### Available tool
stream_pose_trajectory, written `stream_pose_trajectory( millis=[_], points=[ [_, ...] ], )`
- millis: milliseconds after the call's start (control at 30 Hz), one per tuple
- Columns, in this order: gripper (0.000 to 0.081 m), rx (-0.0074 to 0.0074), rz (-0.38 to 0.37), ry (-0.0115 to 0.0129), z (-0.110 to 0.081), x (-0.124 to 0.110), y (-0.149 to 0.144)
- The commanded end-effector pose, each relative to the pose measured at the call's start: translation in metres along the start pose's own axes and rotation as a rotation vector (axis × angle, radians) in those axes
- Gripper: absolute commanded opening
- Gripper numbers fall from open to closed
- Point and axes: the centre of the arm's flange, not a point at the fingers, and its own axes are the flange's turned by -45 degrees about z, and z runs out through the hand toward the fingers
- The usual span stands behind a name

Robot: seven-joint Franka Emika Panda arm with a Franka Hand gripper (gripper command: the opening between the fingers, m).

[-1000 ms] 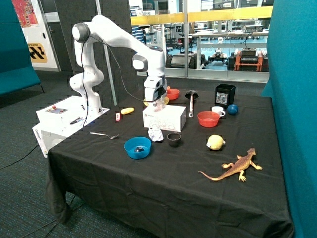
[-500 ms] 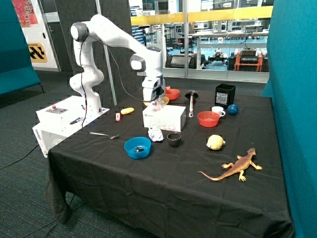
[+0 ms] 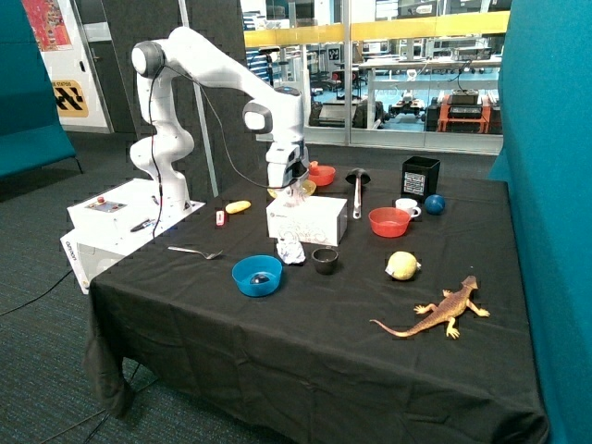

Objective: Dry the plate

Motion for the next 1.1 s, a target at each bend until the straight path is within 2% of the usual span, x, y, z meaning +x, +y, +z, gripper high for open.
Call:
stream_pose_trajectory(
  millis=[0, 367, 567, 1067],
  points=[
    [0.0, -0.0011, 0.0, -0.0021, -0.002, 0.003, 0.007],
    [0.0, -0.001, -0.007, -0.0021, -0.011, 0.001, 0.011],
    [0.0, -0.001, -0.027, -0.0021, -0.026, 0.002, 0.01],
    [0.0, -0.001, -0.025, -0.0021, -0.065, -0.002, 0.014]
  ],
)
